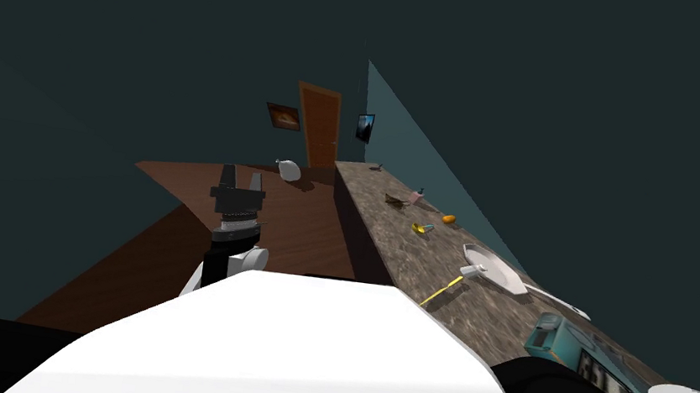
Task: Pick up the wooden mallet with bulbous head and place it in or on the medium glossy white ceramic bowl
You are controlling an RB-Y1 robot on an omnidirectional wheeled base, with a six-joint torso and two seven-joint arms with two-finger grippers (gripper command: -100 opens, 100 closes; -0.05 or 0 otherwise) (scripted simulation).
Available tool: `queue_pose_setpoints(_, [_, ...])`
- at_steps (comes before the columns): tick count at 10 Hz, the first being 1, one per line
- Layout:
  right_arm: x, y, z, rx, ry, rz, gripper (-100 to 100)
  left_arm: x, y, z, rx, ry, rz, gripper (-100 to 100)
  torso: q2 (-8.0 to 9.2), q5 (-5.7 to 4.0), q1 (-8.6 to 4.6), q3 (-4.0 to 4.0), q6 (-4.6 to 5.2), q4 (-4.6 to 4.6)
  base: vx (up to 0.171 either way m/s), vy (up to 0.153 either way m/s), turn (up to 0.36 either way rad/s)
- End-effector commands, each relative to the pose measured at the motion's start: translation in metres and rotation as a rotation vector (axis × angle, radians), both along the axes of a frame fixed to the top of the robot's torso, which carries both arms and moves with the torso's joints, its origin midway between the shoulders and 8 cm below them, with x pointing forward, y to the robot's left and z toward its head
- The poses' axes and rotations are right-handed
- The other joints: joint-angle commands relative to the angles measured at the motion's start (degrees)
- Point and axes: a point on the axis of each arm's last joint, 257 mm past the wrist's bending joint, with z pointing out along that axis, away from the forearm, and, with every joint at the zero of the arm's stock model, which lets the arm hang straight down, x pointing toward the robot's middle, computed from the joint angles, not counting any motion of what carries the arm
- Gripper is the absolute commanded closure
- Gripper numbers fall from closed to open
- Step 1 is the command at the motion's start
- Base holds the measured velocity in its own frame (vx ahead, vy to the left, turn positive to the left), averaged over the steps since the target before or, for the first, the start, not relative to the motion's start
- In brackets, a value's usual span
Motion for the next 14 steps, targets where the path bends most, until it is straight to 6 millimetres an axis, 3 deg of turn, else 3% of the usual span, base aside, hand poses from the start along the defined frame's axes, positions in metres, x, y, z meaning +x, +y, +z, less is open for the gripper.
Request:
queue_pose_setpoints(1, [0.019,-0.017,0.012,-0.047,-0.018,-0.003,100,0.000,0.000,0.000,0.000,0.000,0.000,0,0.00,0.00,0.00,0.00,0.00,0.00,-0.040,0.078,0.079])
queue_pose_setpoints(5, [0.049,-0.040,0.035,-0.115,-0.043,-0.008,100,0.000,0.000,0.000,0.000,0.000,0.000,0,0.06,0.08,0.28,0.04,0.05,0.02,-0.035,0.073,0.032])
queue_pose_setpoints(9, [0.091,-0.062,0.069,-0.189,-0.080,-0.009,100,0.000,0.000,0.000,0.000,0.000,0.000,0,0.06,0.13,0.42,0.04,0.08,0.03,-0.033,0.098,0.026])
queue_pose_setpoints(10, [0.091,-0.062,0.069,-0.189,-0.080,-0.009,100,0.000,0.000,0.000,0.000,0.000,0.000,0,0.12,0.16,0.48,0.08,0.09,0.05,-0.025,0.070,-0.002])
queue_pose_setpoints(14, [0.127,-0.067,0.095,-0.206,-0.096,0.006,100,0.000,0.000,0.000,0.000,0.000,0.000,0,0.05,0.13,0.32,0.05,0.13,0.03,-0.008,0.072,-0.045])
